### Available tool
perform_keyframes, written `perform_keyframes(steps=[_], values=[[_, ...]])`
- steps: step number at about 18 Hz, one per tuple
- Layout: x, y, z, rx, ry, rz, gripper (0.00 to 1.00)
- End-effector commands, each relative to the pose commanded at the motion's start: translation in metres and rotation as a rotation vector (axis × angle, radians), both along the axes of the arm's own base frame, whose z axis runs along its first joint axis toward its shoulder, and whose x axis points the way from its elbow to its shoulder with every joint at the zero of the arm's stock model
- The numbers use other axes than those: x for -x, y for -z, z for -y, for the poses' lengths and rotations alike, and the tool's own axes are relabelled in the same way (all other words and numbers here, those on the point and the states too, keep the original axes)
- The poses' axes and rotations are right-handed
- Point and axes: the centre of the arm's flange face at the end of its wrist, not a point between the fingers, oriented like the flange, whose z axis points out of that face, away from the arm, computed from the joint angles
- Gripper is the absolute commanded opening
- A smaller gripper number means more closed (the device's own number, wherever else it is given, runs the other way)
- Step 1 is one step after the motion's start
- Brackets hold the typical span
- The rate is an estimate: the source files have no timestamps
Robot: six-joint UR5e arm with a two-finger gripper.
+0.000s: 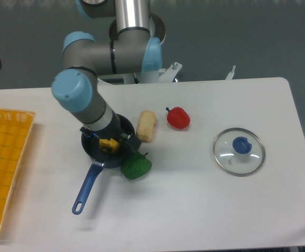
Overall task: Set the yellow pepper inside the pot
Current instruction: 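Raise the gripper up out of the saucepan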
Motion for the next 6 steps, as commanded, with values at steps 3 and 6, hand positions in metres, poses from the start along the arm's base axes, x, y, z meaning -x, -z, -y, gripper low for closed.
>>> perform_keyframes(steps=[3, 6], values=[[0.011, -0.005, 0.005, -0.001, 0.037, -0.001, 1.00], [0.016, -0.004, 0.009, 0.000, 0.030, 0.001, 1.00]])
